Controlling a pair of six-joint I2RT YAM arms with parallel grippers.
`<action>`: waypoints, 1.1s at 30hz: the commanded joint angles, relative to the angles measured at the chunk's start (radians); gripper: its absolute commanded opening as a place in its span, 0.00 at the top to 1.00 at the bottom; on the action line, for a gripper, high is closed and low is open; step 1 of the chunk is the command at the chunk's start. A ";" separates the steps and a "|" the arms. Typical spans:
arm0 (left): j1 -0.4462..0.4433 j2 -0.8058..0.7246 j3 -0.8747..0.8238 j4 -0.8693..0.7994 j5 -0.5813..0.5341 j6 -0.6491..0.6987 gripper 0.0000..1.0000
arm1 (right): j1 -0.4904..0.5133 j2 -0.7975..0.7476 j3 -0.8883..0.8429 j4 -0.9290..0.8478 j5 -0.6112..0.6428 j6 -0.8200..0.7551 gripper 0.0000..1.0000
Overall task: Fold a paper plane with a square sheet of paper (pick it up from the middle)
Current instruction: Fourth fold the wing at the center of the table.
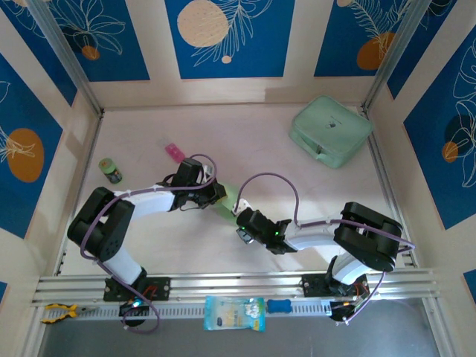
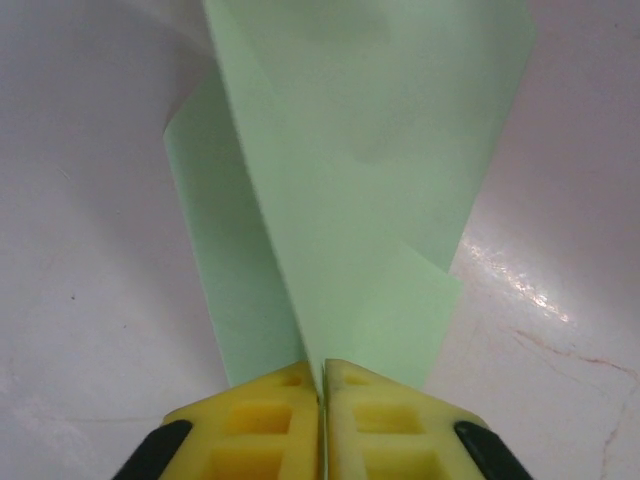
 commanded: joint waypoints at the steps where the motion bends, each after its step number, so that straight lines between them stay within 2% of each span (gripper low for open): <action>1: -0.002 0.007 0.026 -0.019 0.006 0.028 0.92 | -0.008 -0.004 -0.012 0.033 -0.031 0.015 0.93; 5: -0.001 -0.002 0.029 -0.038 -0.004 0.034 0.83 | -0.017 -0.001 -0.013 0.036 -0.069 0.023 0.95; 10: 0.004 -0.037 0.030 -0.086 -0.044 0.047 0.55 | -0.036 0.028 -0.014 0.048 -0.130 0.059 0.95; 16: 0.014 -0.098 0.024 -0.161 -0.107 0.059 0.42 | -0.057 0.060 -0.018 0.075 -0.176 0.108 0.95; 21: 0.023 -0.146 0.016 -0.206 -0.155 0.067 0.38 | -0.079 0.065 -0.046 0.123 -0.225 0.161 0.96; 26: 0.030 -0.161 0.015 -0.219 -0.159 0.075 0.39 | -0.125 0.065 -0.073 0.172 -0.321 0.206 0.96; 29: 0.030 -0.156 0.009 -0.204 -0.147 0.074 0.46 | -0.153 0.065 -0.088 0.206 -0.394 0.225 0.96; 33: 0.031 -0.140 0.004 -0.174 -0.124 0.065 0.62 | -0.194 0.075 -0.102 0.247 -0.487 0.268 0.96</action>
